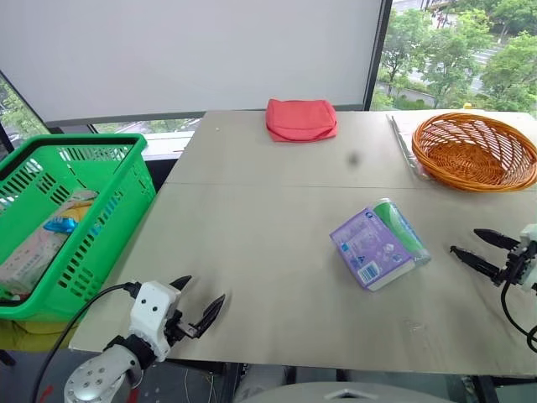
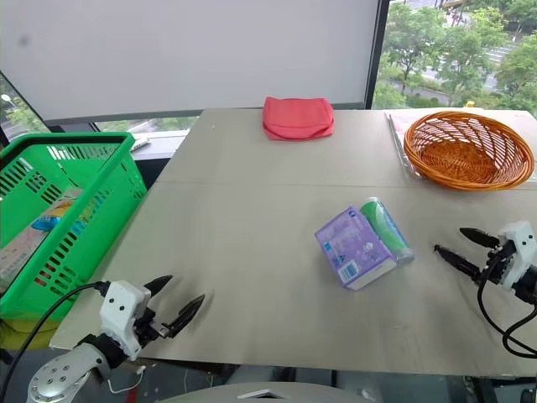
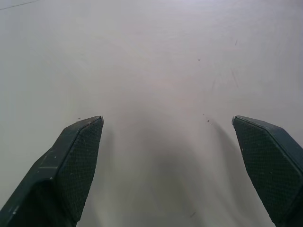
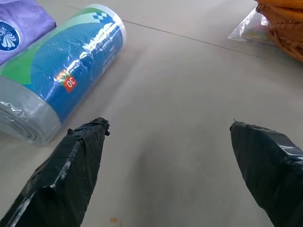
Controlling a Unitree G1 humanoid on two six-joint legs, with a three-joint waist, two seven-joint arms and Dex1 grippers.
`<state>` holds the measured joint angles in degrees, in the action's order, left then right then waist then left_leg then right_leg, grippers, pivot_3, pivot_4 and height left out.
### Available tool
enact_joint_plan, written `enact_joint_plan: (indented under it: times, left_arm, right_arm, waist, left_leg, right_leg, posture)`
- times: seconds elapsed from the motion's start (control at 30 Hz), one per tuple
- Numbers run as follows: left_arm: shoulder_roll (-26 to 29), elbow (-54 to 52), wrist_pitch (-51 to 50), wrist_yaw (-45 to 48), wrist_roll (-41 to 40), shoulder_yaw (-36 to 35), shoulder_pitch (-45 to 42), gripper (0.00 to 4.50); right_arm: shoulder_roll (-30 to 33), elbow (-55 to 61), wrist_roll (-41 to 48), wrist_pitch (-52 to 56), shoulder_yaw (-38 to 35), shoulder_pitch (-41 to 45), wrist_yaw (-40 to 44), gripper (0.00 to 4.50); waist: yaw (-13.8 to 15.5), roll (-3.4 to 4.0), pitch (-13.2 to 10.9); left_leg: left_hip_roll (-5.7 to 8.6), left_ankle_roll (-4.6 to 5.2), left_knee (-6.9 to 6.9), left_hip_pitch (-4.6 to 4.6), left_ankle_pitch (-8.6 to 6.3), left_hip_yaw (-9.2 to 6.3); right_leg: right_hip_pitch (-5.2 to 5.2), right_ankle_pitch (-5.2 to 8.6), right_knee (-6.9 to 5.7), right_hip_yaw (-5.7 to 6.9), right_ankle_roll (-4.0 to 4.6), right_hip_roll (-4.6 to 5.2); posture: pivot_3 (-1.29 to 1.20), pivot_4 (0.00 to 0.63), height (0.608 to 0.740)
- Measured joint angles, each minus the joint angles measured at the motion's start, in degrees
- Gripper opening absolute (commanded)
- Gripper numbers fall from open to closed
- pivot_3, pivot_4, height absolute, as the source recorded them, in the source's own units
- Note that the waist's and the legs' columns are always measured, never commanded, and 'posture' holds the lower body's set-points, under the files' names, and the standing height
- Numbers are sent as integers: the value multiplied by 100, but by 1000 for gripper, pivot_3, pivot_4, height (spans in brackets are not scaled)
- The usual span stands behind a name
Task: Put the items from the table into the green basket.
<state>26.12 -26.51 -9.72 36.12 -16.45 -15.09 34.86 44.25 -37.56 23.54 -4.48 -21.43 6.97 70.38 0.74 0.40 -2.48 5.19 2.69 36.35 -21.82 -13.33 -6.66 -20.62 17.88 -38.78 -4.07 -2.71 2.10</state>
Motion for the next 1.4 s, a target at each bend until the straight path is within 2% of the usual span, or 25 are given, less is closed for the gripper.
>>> enact_joint_plan:
  times: [0.27,0.4,0.5,0.67,0.73,0.97,1.13,1.3,1.4]
  left_arm:
    - [89,-54,-140,28,-58,110,-419,4485]
    - [153,26,-473,51,-59,656,-1736,4485]
    - [116,447,-627,313,-122,1202,-2919,4485]
    - [-125,1853,-800,1254,-309,1988,-4707,4485]
    - [-177,2260,-774,1579,-304,2203,-5105,4485]
    - [-514,3824,-487,2433,-52,2890,-5995,4485]
    - [-734,4441,-330,2481,110,2913,-6360,4485]
    - [-864,4823,-234,2515,188,2909,-6594,4485]
    - [-900,4886,-247,2624,204,2913,-6612,3794]
  right_arm:
    - [-3,477,290,200,-113,-254,46,4500]
    - [-1,1614,610,651,-141,-654,181,4500]
    - [16,2627,1099,1336,-209,-815,160,4500]
    - [534,4152,1820,2450,-462,-1475,223,4500]
    - [685,4573,1997,2671,-629,-1688,310,4500]
    - [782,4821,2406,2875,-1446,-2442,973,4500]
    - [672,4844,2215,2633,-1638,-3028,1194,4500]
    - [487,4911,2174,2465,-1679,-3171,1222,4500]
    - [474,4916,2176,2415,-1679,-3168,1222,4500]
  waist:
    - [-1,8,1]
    - [14,33,14]
    - [-97,49,33]
    - [-258,43,33]
    - [-373,30,39]
    - [-835,-2,26]
    - [-1156,-1,29]
    - [-1430,2,31]
    - [-1557,7,34]
  left_leg:
    - [-1,0,0,0,0,1]
    - [-30,-1,9,-9,1,26]
    - [-31,-1,11,-8,2,39]
    - [-29,0,17,-25,1,38]
    - [-29,1,16,-25,-1,39]
    - [-28,8,24,-31,-5,35]
    - [-29,8,33,-36,-5,28]
    - [-29,8,51,-46,-6,22]
    - [-29,7,65,-58,-6,14]
  right_leg:
    - [0,-1,-1,2,-2,1]
    - [5,-2,-6,35,-3,7]
    - [9,-4,-4,25,-6,4]
    - [3,-6,-1,35,-11,7]
    - [4,-5,1,34,-12,6]
    - [6,-7,5,40,-21,8]
    - [8,2,4,46,-43,9]
    - [9,-2,4,51,-59,9]
    - [7,-4,4,57,-64,10]
  posture:
    - [-73,21,740]
    - [-123,14,740]
    - [-162,7,740]
    - [-237,0,740]
    - [-268,0,740]
    - [-339,0,740]
    - [-362,0,740]
    - [-370,0,740]
    - [-369,0,740]
